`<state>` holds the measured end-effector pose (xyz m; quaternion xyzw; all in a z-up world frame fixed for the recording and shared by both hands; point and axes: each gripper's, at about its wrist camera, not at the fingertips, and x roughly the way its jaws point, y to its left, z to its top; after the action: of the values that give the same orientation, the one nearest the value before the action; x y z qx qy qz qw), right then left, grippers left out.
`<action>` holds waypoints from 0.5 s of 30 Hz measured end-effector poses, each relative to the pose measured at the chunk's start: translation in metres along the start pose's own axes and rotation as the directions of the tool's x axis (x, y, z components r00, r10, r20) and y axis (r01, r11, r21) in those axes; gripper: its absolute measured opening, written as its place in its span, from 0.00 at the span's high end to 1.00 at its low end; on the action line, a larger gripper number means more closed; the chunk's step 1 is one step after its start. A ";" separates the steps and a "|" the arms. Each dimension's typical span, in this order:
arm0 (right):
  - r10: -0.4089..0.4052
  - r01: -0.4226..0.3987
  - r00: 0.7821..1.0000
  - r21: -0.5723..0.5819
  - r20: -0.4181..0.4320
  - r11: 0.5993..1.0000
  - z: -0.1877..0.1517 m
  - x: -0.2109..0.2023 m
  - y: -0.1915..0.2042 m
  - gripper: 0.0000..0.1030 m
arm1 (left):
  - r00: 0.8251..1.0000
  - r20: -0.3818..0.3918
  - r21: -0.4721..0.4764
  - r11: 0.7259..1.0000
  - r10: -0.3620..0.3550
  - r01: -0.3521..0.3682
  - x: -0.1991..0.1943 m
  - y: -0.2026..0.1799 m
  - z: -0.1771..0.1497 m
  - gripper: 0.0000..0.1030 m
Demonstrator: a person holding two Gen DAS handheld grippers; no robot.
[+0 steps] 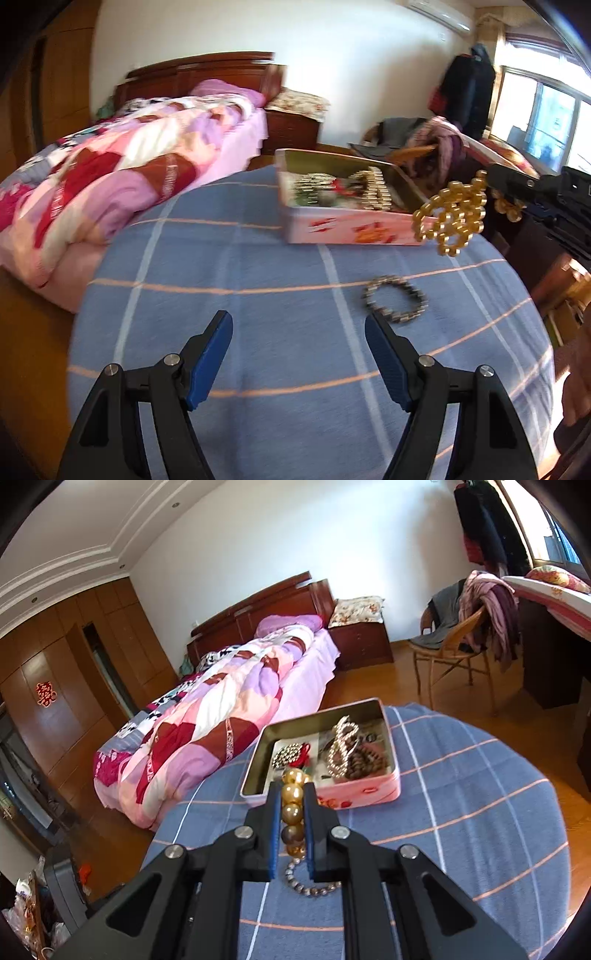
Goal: Organize jewelry
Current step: 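Grasp and lift the gold bead strand with the right tool, then grasp the grey bead bracelet with the left tool while the right tool holds the gold beads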
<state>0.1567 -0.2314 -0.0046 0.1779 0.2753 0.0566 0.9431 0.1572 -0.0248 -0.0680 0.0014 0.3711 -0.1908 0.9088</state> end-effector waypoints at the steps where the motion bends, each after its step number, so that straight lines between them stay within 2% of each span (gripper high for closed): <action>1: -0.009 0.009 1.000 -0.002 0.001 1.000 0.000 0.000 0.000 0.87 | 1.000 -0.011 0.017 0.999 -0.028 0.028 0.006 -0.008 0.004 0.28; 5: -0.049 0.049 0.999 -0.023 0.010 0.999 -0.001 -0.004 -0.004 0.87 | 0.986 -0.093 0.065 0.987 -0.139 0.145 0.035 -0.039 0.015 0.28; 7: -0.057 0.057 0.998 -0.023 0.012 0.998 -0.001 -0.008 -0.008 0.87 | 0.980 -0.136 0.069 0.985 -0.145 0.155 0.051 -0.051 0.016 0.28; 11: -0.075 0.075 0.997 -0.014 0.013 0.997 -0.002 -0.013 -0.018 0.87 | 0.973 -0.211 0.070 0.992 -0.088 0.105 0.078 -0.066 0.017 0.27; 12: -0.076 0.076 0.997 -0.008 0.010 0.997 -0.002 -0.013 -0.021 0.87 | 0.981 -0.185 0.092 0.992 -0.063 0.081 0.078 -0.070 0.018 0.27; 15: -0.080 0.080 0.997 0.010 0.001 0.997 -0.003 -0.010 -0.028 0.87 | 0.984 -0.180 0.183 0.983 0.004 0.030 0.083 -0.084 0.016 0.22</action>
<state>0.1466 -0.2590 -0.0124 0.1715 0.2817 0.0173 0.9439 0.1929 -0.1339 -0.1008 0.1007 0.4322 -0.2294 0.8663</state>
